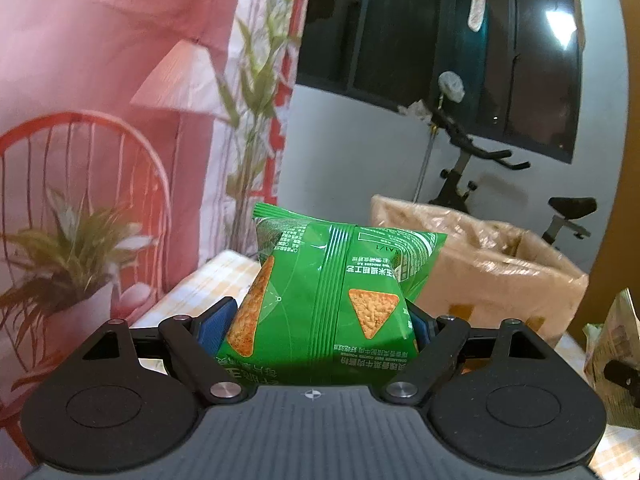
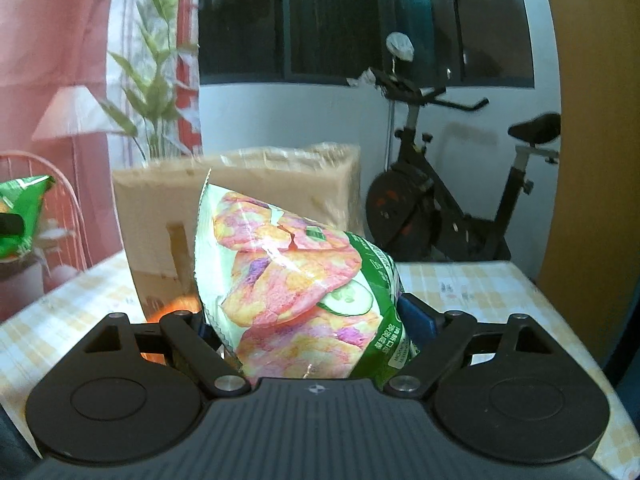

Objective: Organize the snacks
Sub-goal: 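Lift both held bags and carry them over the brown paper bag opening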

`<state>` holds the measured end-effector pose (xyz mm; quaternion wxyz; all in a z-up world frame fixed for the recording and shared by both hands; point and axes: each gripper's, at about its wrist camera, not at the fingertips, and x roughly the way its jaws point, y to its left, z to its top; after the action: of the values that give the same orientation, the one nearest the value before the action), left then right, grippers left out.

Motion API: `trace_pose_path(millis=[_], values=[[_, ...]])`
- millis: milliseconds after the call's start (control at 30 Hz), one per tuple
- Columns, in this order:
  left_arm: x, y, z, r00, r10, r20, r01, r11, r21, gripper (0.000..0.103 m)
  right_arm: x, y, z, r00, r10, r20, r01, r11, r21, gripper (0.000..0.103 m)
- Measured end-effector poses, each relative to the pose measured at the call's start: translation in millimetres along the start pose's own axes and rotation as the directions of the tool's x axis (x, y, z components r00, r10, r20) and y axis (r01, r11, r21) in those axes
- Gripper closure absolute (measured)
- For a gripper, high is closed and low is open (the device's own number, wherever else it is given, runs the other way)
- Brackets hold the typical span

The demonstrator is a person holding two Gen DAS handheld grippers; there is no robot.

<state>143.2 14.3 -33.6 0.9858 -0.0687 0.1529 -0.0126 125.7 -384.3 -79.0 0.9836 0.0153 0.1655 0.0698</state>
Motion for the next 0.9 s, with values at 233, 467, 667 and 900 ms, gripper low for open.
trace_pose_path(millis=[233, 467, 667, 900], values=[[-4, -19, 24, 0.999, -0.032, 0.033, 0.031, 0.999, 0.023, 0.017, -15, 2, 36, 0.998, 0.024, 0.054, -0.024, 1.000, -0.008, 0.016], [-4, -37, 50, 0.995, -0.067, 0.070, 0.062, 0.996, 0.063, 0.017, -14, -2, 70, 0.993, 0.055, 0.100, -0.058, 0.998, 0.026, 0.016], [22, -53, 71, 0.991, -0.111, 0.071, 0.105, 0.991, 0.082, 0.017, 2, -5, 103, 0.986, 0.112, 0.126, -0.118, 0.992, 0.043, 0.016], [67, -72, 87, 0.989, -0.141, 0.038, 0.137, 0.986, 0.100, 0.017, 35, -11, 142, 0.970, 0.181, 0.164, -0.194, 0.978, 0.069, 0.016]])
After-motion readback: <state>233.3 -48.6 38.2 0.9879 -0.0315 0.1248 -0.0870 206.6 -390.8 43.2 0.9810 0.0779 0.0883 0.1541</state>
